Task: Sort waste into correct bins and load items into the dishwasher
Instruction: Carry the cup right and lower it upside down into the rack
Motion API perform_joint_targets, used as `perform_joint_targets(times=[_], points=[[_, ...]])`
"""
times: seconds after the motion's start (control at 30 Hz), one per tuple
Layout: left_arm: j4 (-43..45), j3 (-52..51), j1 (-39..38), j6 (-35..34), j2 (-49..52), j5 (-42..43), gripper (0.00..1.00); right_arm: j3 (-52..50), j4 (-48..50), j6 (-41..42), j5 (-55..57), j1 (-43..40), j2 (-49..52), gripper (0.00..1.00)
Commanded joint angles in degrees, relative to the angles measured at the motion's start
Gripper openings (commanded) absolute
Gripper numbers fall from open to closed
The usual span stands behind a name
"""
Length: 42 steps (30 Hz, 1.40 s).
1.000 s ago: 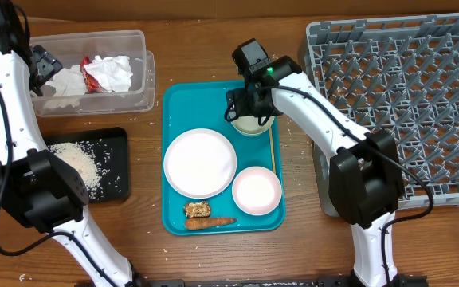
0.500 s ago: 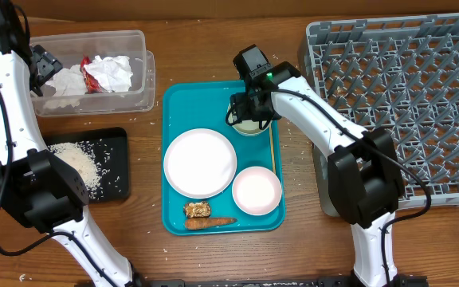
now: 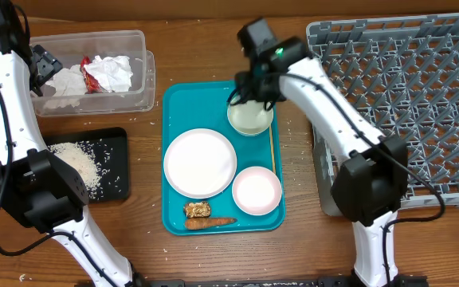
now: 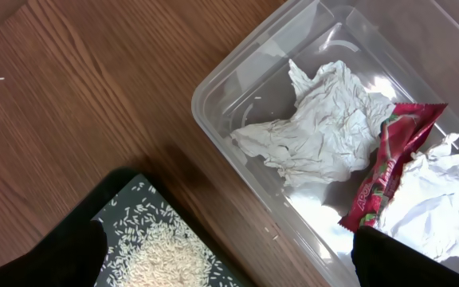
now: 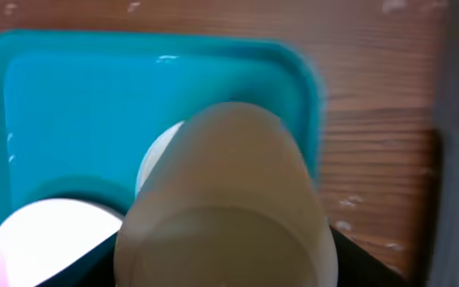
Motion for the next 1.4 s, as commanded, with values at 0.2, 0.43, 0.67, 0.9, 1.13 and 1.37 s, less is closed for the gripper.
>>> perform_joint_targets(times=[0.2, 0.43, 0.67, 0.9, 1.13, 1.37], points=[[0.0, 0.2, 0.2, -1.1, -2.2, 0.0, 1.0, 18.9, -10.4, -1.9, 12.0, -17.6, -0.6, 0.64], [0.0, 0.2, 0.2, -1.1, -2.2, 0.0, 1.0, 19.4, -9.6, -1.8, 10.9, -36.6, -0.5, 0.65], [0.0, 0.2, 0.2, -1.1, -2.2, 0.0, 1.0, 19.1, -8.2, -1.8, 3.7, -51.8, -0.4, 0.65], [0.0, 0.2, 0.2, -1.1, -2.2, 0.0, 1.0, 14.8, -7.6, -1.8, 1.1, -59.8, -0.3, 0.69], [0.0, 0.2, 0.2, -1.1, -2.2, 0.0, 1.0, 9.4, -6.0, -1.9, 1.0, -60.9, -0.3, 0.74], [0.0, 0.2, 0.2, -1.1, -2.2, 0.0, 1.0, 9.3, -6.9, -3.3, -1.5, -60.4, -0.4, 0.78]])
